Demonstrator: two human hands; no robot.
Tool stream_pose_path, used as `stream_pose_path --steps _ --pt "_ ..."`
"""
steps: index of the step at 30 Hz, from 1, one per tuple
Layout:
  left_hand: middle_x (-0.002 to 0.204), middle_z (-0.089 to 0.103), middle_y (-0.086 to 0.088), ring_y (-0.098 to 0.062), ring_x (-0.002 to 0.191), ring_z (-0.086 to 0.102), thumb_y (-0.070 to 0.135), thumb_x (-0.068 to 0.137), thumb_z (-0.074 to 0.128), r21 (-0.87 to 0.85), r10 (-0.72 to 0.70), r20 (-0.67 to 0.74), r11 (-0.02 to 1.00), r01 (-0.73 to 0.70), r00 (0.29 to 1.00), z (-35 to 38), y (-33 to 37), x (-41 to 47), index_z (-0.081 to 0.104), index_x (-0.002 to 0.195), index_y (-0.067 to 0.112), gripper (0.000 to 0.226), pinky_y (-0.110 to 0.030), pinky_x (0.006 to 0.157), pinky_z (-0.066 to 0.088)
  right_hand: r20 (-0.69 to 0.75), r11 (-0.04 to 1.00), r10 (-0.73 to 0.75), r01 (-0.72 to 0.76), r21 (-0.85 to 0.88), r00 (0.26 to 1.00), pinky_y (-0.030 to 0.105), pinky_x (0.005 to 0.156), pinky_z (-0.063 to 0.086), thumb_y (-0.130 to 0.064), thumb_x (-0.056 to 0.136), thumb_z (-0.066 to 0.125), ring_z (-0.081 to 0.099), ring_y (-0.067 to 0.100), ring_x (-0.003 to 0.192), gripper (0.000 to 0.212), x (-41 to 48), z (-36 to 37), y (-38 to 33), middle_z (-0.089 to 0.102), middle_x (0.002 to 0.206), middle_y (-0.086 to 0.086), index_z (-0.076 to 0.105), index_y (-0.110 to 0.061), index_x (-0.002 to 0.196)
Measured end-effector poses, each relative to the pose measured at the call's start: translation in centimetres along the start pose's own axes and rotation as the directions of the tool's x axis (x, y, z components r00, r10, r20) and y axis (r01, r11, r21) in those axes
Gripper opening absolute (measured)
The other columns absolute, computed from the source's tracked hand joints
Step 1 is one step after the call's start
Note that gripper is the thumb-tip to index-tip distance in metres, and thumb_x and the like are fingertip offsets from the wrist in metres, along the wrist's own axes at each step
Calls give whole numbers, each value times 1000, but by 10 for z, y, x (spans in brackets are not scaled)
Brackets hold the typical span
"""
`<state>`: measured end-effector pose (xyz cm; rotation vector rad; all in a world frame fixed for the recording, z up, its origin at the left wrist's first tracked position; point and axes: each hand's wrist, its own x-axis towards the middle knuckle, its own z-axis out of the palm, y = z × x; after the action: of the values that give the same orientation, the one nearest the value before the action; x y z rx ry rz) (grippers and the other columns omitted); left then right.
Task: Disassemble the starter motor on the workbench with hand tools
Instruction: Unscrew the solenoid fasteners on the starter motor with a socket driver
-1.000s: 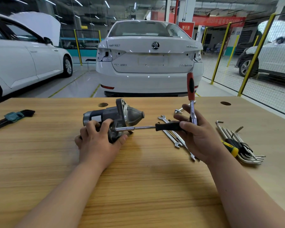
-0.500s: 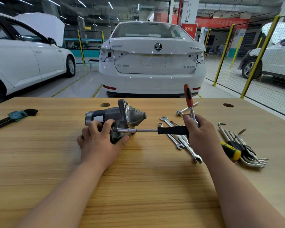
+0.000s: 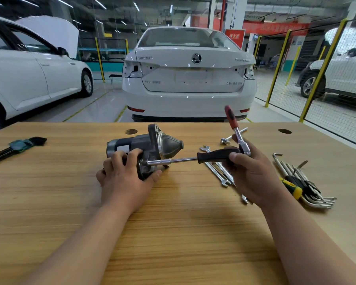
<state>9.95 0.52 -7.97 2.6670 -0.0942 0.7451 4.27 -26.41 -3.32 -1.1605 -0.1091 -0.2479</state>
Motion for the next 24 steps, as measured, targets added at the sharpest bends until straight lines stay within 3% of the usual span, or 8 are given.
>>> stream_pose_path --steps 3,6,9,11,13,15,18,24 --pt "117 18 5 -20 111 20 88 60 18 2 -1 -4 1000 1 1000 0 0 0 22 124 41 79 -48 96 26 7 989 58 -59 134 998 29 79 58 14 90 40 72 17 83 35 3 -2 2 71 82 4 54 -6 117" --pt "118 18 5 -20 111 20 88 62 18 11 10 -8 1000 -10 1000 -1 0 0 24 125 41 80 -48 96 27 -4 994 58 -58 90 998 31 79 57 -2 89 52 72 19 86 28 3 0 2 71 85 6 56 -11 116" --pt "119 18 4 -21 112 21 88 63 21 21 10 2 1000 -10 1000 -1 0 0 25 126 40 80 -48 97 27 -84 988 27 -39 -152 996 30 70 55 -27 86 63 72 22 88 24 -1 2 2 71 89 8 62 -20 109" --pt "120 18 4 -21 112 21 87 65 28 18 0 6 1000 0 1000 -2 1 -1 24 127 38 78 -48 97 28 -136 922 -45 -11 -387 990 26 61 53 -33 97 57 69 18 72 13 -4 4 2 68 83 5 64 -26 105" --pt "121 18 4 -21 114 22 84 66 34 12 -6 7 1000 6 1000 -2 2 -1 25 126 36 77 -48 98 28 -175 861 -106 2 -508 979 20 48 47 -35 101 53 60 12 51 13 -5 4 2 63 72 2 64 -28 105" --pt "122 18 4 -22 115 23 82 67 35 10 -9 9 1000 9 1000 -3 2 -1 25 126 35 77 -48 98 28 -187 884 -82 -16 -467 979 20 41 42 -31 102 51 51 12 43 14 -5 6 2 61 70 4 63 -25 105" --pt "123 17 3 -22 116 21 82 68 33 23 -10 11 1000 10 1000 -2 1 -2 22 125 34 75 -48 98 28 -227 962 -12 -51 -268 974 22 40 38 -21 103 50 43 13 42 14 -3 9 0 66 71 3 63 -16 104" --pt "122 17 5 -20 118 18 81 69 36 10 -26 36 1000 25 999 -2 1 -1 31 126 34 74 -48 100 25 -348 973 -25 -57 -224 937 19 40 37 -13 101 52 44 12 45 10 -2 0 -5 66 63 -1 62 -14 98"
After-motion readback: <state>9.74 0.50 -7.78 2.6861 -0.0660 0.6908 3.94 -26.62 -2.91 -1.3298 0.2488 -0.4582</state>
